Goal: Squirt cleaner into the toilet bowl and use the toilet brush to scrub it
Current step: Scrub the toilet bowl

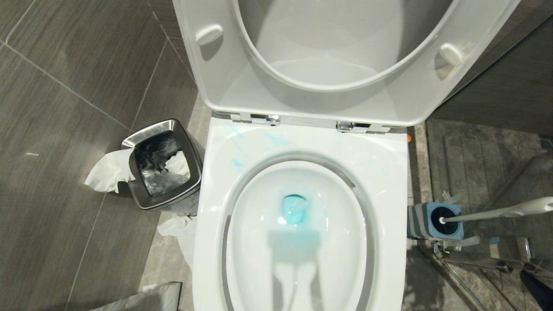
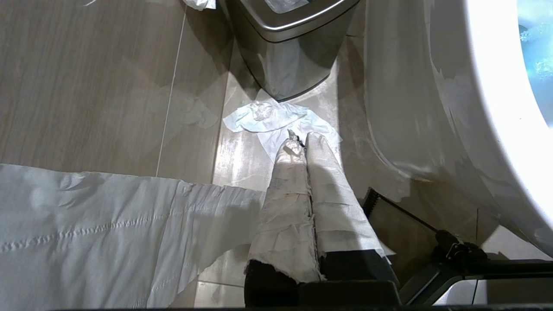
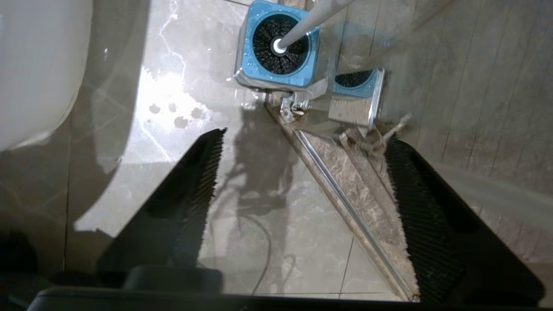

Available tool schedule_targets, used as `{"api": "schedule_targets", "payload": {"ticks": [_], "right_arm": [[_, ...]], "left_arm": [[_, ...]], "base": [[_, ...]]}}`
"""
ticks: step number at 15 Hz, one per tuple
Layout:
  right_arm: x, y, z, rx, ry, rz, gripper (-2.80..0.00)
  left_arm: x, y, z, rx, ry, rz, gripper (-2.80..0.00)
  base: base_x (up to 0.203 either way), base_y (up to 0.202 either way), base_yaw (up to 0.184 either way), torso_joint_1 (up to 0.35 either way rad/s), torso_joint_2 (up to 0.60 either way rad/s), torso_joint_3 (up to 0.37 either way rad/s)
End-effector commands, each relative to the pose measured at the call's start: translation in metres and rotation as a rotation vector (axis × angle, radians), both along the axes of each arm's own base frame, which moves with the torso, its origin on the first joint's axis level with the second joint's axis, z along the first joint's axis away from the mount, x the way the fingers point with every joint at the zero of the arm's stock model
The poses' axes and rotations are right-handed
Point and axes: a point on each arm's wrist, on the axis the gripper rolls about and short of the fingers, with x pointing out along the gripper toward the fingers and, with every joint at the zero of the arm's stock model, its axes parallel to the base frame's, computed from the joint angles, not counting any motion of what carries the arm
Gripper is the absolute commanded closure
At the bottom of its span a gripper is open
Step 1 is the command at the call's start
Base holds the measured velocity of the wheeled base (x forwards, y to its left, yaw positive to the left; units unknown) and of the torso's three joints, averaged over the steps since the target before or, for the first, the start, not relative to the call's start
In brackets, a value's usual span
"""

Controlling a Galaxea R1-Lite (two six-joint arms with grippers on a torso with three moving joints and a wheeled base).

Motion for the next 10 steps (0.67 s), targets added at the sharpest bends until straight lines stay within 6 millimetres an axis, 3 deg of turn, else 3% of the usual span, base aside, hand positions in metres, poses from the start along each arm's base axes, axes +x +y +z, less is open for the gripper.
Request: {"api": "schedule_targets", "payload": {"ticks": [1,6,10], "right_arm": [[0.022,-0.005,-0.006,0.02,0.08,-0.006,-2.8],[0.062,-0.014,0.007,0.02,0.073,-0.009,-2.8],[0.092,-0.022,0.001,0.007,0.058,-0.041,-2.8]], "left_arm": [[0.0,0.0,0.0,0.0,0.001,-0.001,0.0],[0.0,0.0,0.0,0.0,0.001,0.0,0.0],[0.0,0.0,0.0,0.0,0.001,-0.001,0.0]], "base": [[0.0,0.0,0.0,0.0,0.0,0.0],[0.0,0.0,0.0,0.0,0.0,0.0],[0.0,0.0,0.0,0.0,0.0,0.0]]}}
